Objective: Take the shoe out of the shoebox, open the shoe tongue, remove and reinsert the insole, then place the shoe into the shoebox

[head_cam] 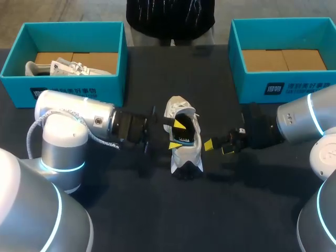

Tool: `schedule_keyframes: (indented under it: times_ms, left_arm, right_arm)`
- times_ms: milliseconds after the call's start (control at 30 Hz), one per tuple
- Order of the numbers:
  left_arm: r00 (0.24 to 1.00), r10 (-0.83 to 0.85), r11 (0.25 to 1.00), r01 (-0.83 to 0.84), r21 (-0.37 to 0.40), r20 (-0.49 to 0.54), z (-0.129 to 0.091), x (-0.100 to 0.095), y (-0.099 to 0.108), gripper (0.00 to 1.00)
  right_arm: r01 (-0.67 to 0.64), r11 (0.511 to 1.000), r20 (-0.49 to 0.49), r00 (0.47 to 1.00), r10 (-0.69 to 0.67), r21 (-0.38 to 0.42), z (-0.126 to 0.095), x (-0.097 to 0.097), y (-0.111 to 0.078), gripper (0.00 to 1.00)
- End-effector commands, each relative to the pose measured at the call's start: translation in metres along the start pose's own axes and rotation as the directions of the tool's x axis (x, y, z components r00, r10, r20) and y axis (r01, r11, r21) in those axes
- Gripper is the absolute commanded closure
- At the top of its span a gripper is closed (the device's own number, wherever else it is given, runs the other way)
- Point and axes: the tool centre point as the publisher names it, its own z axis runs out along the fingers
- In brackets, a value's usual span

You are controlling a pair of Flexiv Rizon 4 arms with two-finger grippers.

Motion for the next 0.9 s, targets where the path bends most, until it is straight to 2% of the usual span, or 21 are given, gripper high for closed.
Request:
schedule_keyframes:
  times_ms: [33,200,267,300,333,600,800,833,867,900]
  left_arm:
    - [1.0,0.005,1.0,-0.005,-0.004,0.004,-0.006,-0.001,-0.007,0.55]
    - [1.0,-0.003,1.0,0.003,0.0,-0.008,-0.005,0.005,-0.008,0.67]
    - [1.0,-0.01,1.0,0.01,0.0,-0.018,-0.003,0.01,-0.006,0.79]
    - [1.0,-0.015,1.0,0.015,-0.001,-0.022,-0.002,0.012,-0.004,0.93]
    - [0.999,-0.02,1.0,0.02,-0.002,-0.026,-0.002,0.013,-0.003,1.0]
    - [0.996,-0.067,0.997,0.065,-0.038,-0.061,0.005,0.02,0.006,1.0]
    - [0.995,-0.073,0.997,0.07,-0.045,-0.062,0.004,0.015,0.005,1.0]
    - [0.996,-0.07,0.997,0.068,-0.042,-0.058,0.003,0.014,0.003,0.84]
    - [0.996,-0.068,0.997,0.065,-0.042,-0.056,0.002,0.012,0.001,0.64]
    - [0.996,-0.066,0.997,0.064,-0.041,-0.052,0.001,0.01,-0.001,0.54]
  right_arm:
    - [0.001,1.0,0.001,1.0,-0.001,-0.002,0.001,0.0,0.0,0.0]
    - [0.001,1.0,0.001,1.0,-0.001,-0.002,0.001,0.0,0.0,0.0]
    - [0.001,1.0,0.001,1.0,-0.001,-0.002,0.001,0.0,0.0,0.0]
    - [0.001,1.0,0.001,1.0,-0.001,-0.002,0.001,0.0,0.0,0.0]
    - [0.001,1.0,0.001,1.0,-0.001,-0.002,0.001,0.0,0.0,0.0]
    - [0.001,1.0,0.001,1.0,-0.001,-0.002,0.001,0.0,0.0,0.0]
    - [0.001,1.0,0.001,1.0,-0.001,-0.002,0.001,0.0,0.0,0.0]
    - [0.001,1.0,0.001,1.0,-0.001,-0.002,0.001,0.0,0.0,0.0]
    - [0.001,1.0,0.001,1.0,-0.001,-0.002,0.001,0.0,0.0,0.0]
    - [0.001,1.0,0.001,1.0,-0.001,-0.002,0.001,0.0,0.0,0.0]
